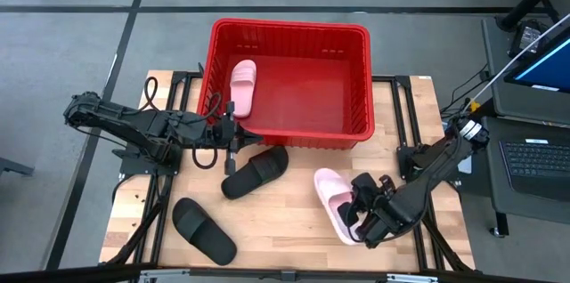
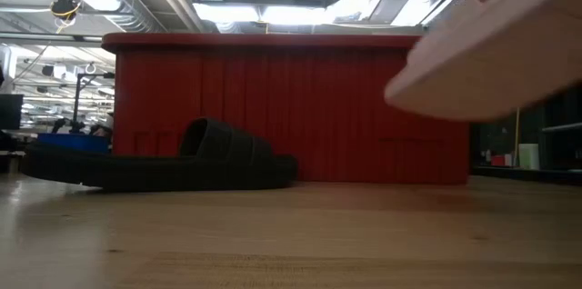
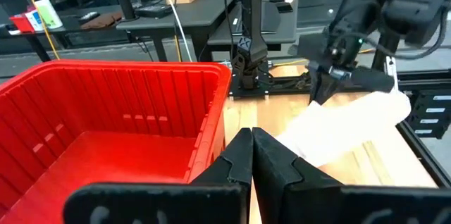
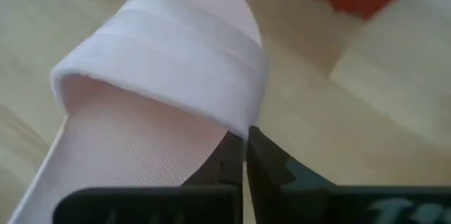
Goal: Pick and place slides into bin
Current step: Put the pink slide into the red bin
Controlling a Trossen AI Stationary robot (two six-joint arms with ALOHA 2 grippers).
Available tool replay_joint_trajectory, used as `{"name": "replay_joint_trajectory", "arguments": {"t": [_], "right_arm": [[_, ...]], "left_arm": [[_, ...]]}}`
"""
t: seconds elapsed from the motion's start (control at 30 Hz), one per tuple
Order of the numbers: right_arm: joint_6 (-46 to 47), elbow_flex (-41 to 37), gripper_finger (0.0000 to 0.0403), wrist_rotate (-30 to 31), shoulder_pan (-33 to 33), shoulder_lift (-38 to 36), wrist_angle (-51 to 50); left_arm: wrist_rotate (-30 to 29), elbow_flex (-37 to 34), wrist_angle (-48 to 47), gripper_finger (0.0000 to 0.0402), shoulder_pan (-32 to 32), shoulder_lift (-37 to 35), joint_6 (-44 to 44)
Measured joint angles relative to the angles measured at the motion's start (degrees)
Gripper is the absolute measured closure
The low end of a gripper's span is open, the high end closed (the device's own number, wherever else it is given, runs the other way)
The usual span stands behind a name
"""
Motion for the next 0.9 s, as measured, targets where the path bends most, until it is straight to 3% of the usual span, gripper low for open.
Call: {"name": "replay_joint_trajectory", "arguments": {"t": [0.2,0.63,0.9], "right_arm": [[-7.57,4.44,0.0395,6.8,-0.04,0.0,-0.92],[-36.82,14.21,0.0395,22.19,-0.29,-0.02,1.57],[-47.2,19.13,0.0395,31.34,-4.82,-0.02,1.56]], "left_arm": [[-0.01,0.0,0.08,0.04,0.0,0.0,0.85],[-0.45,0.0,3.84,0.0399,0.01,0.0,2.4],[-1.22,0.0,7.76,0.04,0.0,0.0,2.45]]}}
